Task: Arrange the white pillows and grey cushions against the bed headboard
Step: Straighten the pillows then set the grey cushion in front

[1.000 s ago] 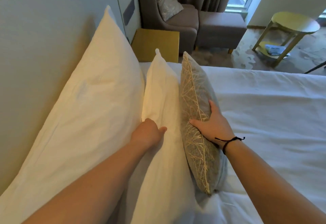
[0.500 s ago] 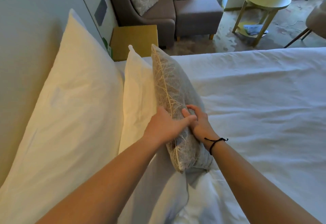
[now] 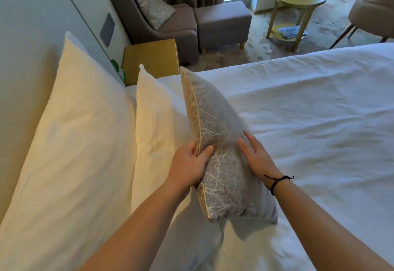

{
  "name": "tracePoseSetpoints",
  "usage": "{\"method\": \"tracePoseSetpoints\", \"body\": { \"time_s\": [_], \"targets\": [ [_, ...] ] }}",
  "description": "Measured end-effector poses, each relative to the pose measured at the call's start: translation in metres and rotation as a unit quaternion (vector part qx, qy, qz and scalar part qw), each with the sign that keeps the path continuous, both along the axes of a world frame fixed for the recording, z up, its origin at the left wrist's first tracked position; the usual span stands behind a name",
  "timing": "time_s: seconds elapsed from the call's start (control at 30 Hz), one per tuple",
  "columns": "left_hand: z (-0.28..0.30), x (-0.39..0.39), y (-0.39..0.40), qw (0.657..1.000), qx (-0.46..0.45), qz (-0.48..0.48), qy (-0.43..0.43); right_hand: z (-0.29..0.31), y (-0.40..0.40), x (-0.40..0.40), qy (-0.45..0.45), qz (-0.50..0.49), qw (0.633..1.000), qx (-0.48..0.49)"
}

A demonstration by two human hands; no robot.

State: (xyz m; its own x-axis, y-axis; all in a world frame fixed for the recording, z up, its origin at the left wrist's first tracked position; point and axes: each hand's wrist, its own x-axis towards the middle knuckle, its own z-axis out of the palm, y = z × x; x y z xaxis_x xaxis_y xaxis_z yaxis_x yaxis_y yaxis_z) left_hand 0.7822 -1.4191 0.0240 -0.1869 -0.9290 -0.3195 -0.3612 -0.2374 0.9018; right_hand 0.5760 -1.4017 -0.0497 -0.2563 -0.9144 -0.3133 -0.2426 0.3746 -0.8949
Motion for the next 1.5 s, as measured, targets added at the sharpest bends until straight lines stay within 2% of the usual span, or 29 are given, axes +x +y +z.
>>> {"method": "tracePoseSetpoints", "body": {
  "time_s": [0.1,0.13,0.23,0.4,0.5,0.63,0.83,1.0,1.23,1.37,1.43,1.5],
  "targets": [
    [-0.025,0.012,0.015,0.981,0.009,-0.008,-0.194,-0.044,0.021,0.000,0.021,0.073,0.988,0.135],
    [-0.032,0.019,0.019,0.973,0.006,0.003,-0.229,-0.058,0.026,0.004,0.024,0.090,0.983,0.158],
    [-0.038,0.038,0.020,0.971,-0.005,0.035,-0.236,-0.080,0.029,0.016,0.029,0.092,0.982,0.164],
    [-0.035,0.033,0.009,0.943,-0.089,-0.017,-0.321,-0.089,0.021,0.007,0.014,0.070,0.981,0.181],
    [-0.038,0.029,0.001,0.934,-0.134,-0.038,-0.329,-0.095,0.016,0.001,0.033,0.061,0.980,0.185],
    [-0.032,0.039,-0.006,0.935,-0.181,-0.060,-0.299,-0.101,0.008,0.011,0.065,0.041,0.979,0.189],
    [0.011,0.081,-0.004,0.927,-0.277,-0.019,-0.254,-0.081,-0.015,0.084,-0.031,0.054,0.990,0.125],
    [0.034,0.125,-0.011,0.912,-0.297,0.004,-0.283,-0.062,-0.027,0.124,-0.067,0.073,0.988,0.116],
    [-0.001,0.107,-0.019,0.928,-0.182,-0.019,-0.324,-0.075,-0.026,0.115,-0.060,0.072,0.979,0.183],
    [0.008,0.104,0.005,0.949,-0.100,0.014,-0.299,-0.068,-0.016,0.106,-0.054,0.062,0.984,0.160],
    [0.012,0.101,0.033,0.947,-0.024,-0.005,-0.320,-0.067,-0.010,0.101,-0.059,0.047,0.985,0.155],
    [0.011,0.097,0.061,0.933,0.015,-0.020,-0.358,-0.068,-0.007,0.095,-0.068,0.042,0.984,0.156]
  ]
}}
